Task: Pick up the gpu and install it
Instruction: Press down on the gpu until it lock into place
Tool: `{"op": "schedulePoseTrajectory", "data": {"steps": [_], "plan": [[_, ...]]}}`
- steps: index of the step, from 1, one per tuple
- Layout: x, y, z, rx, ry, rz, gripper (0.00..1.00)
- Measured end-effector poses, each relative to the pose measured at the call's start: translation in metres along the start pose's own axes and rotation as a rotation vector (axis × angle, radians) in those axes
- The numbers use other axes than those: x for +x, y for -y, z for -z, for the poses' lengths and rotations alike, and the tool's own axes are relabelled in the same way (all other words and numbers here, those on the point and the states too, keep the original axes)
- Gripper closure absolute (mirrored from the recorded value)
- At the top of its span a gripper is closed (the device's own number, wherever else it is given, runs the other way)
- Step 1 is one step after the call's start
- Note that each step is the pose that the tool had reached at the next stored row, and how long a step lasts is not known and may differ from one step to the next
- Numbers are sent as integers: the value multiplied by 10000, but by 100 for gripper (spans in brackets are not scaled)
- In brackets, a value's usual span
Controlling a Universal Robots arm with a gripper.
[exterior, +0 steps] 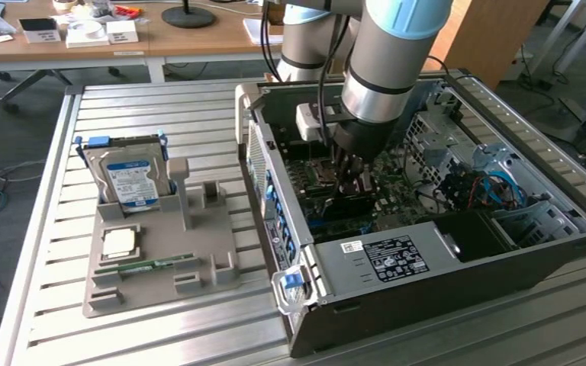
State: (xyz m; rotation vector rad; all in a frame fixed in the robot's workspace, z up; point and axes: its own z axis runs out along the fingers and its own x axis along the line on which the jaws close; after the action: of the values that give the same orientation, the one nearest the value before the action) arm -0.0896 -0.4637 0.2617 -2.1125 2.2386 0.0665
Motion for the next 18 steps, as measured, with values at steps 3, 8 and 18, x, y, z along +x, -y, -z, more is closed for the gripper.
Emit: {"op": "schedulePoseTrajectory", "data": {"steps": [3, 8, 18], "plan": [[0, 0, -1, 0, 2, -1, 89], [1, -8, -8, -2, 0, -2, 89], [7, -15, -16, 1, 2, -1, 89]]}}
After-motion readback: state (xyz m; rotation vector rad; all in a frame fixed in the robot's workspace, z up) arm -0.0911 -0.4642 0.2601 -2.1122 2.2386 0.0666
